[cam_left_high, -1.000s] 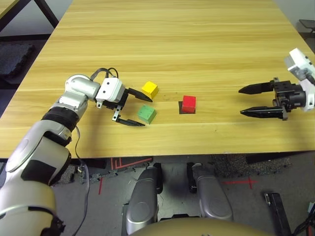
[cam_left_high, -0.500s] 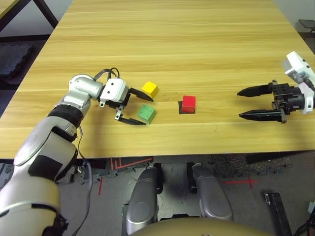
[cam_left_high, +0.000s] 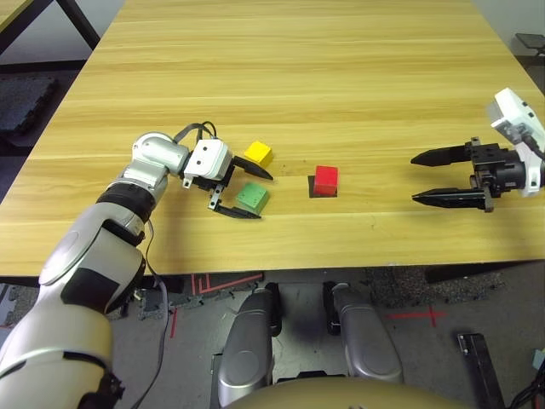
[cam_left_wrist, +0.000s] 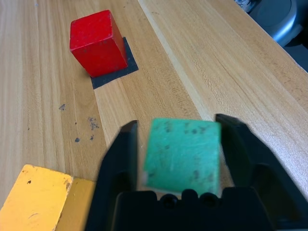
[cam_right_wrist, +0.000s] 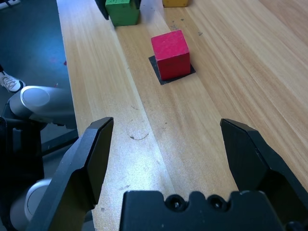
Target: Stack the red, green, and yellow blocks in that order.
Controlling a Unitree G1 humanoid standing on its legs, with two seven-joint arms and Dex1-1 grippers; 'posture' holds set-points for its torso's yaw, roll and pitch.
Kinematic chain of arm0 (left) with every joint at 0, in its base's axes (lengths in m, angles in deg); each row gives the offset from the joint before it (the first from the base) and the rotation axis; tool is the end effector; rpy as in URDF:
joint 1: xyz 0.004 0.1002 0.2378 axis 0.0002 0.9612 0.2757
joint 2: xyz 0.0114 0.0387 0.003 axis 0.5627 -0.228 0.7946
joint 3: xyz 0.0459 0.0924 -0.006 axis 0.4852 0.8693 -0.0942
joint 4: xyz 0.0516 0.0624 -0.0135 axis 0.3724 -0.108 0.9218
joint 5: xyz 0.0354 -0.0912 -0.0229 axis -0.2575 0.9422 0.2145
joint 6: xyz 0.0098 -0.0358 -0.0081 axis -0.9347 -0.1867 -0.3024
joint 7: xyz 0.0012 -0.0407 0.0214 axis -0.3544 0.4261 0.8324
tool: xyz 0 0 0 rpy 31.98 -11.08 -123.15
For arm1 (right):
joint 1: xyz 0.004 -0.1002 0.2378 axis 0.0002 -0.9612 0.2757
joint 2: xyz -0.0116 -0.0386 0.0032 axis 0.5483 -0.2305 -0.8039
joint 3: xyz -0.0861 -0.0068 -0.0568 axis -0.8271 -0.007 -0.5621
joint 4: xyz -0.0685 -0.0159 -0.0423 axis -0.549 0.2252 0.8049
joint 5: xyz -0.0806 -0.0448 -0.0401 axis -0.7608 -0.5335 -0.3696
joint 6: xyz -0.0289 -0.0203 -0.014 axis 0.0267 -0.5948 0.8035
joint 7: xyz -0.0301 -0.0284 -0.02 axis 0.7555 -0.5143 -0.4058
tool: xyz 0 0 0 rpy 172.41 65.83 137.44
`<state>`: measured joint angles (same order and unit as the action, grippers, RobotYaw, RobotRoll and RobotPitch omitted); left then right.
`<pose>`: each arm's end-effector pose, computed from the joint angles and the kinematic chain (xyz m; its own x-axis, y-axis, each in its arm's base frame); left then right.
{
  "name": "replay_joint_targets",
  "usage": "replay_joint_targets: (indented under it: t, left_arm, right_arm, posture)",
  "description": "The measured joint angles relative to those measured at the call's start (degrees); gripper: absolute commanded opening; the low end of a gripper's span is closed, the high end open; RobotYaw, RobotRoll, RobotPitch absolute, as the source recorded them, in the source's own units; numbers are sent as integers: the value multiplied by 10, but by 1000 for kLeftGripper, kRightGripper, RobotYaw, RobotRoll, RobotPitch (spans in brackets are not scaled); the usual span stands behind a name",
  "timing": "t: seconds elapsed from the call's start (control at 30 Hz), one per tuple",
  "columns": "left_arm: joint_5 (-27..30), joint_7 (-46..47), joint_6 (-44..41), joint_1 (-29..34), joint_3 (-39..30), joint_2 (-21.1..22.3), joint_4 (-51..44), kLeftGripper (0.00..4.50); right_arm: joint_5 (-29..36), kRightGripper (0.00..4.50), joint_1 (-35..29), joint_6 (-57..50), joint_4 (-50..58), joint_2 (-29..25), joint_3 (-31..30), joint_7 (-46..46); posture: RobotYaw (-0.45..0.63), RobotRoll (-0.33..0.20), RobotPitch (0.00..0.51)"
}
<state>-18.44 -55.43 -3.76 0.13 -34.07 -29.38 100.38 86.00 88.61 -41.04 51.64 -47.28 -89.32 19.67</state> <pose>0.3362 0.2441 0.1712 -0.0366 -0.8684 -0.4946 0.8873 -0.2559 0.3836 0.2679 -0.2943 0.2235 0.2508 0.8687 -0.4272 -0.9628 0.2697 -0.0168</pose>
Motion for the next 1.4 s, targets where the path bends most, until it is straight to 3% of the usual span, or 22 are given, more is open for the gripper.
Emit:
replay_joint_targets:
  t: [0.43,0.6,0.77,1.13,1.4]
  left_arm:
    - [-7,0,-5,0,-17,-5,10,2117]
    - [-1,0,-96,-17,-65,-11,-4,2116]
    - [-11,0,-215,-45,-106,4,-79,2116]
    - [-139,99,-466,-59,-178,-28,-298,2116]
    - [-199,156,-506,-12,-186,-86,-394,2116]
  right_arm:
    - [-4,4500,0,2,1,4,-10,-2]
    - [-4,4500,-2,6,3,5,-12,-3]
    - [-5,4500,-9,10,2,11,-14,-8]
    - [-5,4500,-7,19,-9,30,-20,-15]
    - [-5,4500,-4,20,-12,31,-21,-15]
  posture:
    - [99,22,207]
    - [102,36,206]
    - [115,55,209]
    - [118,71,209]
    - [127,66,206]
